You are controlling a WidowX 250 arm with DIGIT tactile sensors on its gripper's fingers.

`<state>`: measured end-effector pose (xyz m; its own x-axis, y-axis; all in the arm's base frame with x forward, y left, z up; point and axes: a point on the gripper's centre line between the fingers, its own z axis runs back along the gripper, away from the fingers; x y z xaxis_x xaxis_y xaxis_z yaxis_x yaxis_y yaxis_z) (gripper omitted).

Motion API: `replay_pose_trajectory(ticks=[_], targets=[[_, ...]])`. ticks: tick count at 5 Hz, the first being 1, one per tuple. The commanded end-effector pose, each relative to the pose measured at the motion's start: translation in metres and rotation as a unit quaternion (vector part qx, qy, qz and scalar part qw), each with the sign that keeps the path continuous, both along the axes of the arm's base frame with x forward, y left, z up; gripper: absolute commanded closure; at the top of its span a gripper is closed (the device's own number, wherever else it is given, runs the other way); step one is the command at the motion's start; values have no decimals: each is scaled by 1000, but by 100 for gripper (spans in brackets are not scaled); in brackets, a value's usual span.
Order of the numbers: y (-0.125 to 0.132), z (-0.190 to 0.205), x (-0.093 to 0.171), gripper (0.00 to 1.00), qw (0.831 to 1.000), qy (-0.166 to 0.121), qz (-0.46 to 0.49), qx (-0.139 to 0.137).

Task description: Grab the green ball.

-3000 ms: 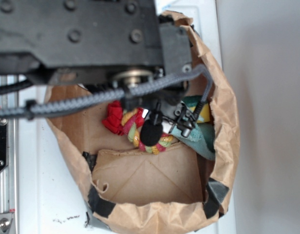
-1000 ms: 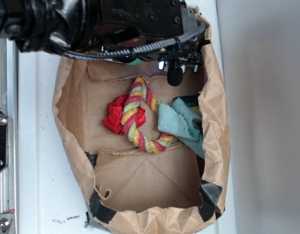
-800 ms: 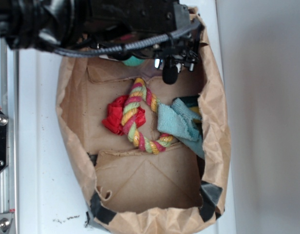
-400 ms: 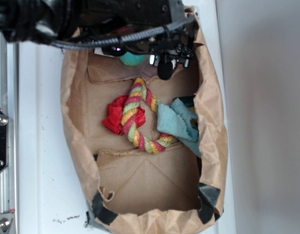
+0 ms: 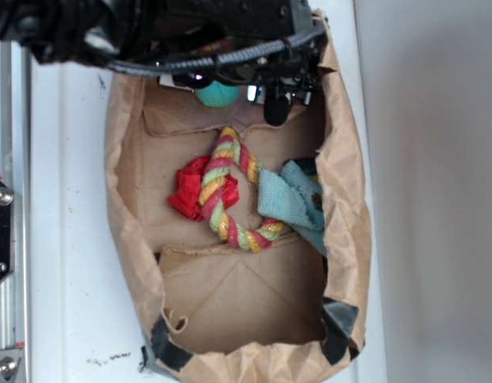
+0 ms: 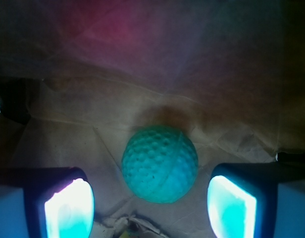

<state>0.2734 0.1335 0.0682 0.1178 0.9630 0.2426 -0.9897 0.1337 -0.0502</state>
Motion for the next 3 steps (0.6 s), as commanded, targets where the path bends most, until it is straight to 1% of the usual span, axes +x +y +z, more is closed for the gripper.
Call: replay_pose_trajectory(ticks=[1,2,3], targets=[[19,18,-6,0,999,-33,16,10],[19,18,-6,0,999,-33,16,10],[26,5,-9,0,999,-30,30,15]])
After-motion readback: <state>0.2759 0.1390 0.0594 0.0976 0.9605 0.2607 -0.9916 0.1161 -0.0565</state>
